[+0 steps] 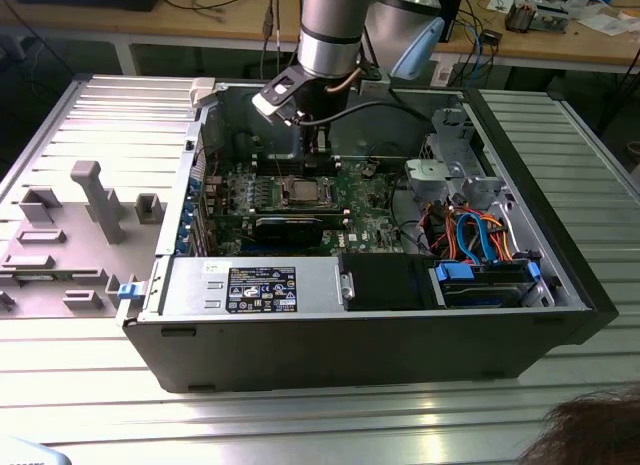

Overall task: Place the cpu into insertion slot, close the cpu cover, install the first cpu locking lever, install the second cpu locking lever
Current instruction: 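Close the cpu cover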

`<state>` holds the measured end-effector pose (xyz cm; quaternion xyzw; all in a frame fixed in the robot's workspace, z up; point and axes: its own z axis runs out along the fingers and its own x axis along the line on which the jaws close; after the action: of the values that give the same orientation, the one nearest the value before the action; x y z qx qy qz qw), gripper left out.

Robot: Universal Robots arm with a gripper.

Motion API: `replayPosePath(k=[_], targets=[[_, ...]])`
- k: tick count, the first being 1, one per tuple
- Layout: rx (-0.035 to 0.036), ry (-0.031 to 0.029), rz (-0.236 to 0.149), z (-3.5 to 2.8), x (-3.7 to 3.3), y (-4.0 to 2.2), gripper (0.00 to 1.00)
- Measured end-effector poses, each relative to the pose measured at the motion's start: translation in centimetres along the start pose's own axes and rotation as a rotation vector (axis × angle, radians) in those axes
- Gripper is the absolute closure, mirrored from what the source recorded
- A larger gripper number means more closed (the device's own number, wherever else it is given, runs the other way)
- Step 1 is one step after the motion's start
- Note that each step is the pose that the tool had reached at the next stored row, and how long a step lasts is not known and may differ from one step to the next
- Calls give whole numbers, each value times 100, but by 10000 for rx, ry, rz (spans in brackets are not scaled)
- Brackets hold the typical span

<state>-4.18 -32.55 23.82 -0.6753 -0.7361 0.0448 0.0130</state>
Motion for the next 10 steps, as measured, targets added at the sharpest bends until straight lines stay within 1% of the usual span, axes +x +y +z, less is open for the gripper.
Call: replayPosePath(k=[10], targets=[[0, 0, 1, 37, 4, -31, 89]])
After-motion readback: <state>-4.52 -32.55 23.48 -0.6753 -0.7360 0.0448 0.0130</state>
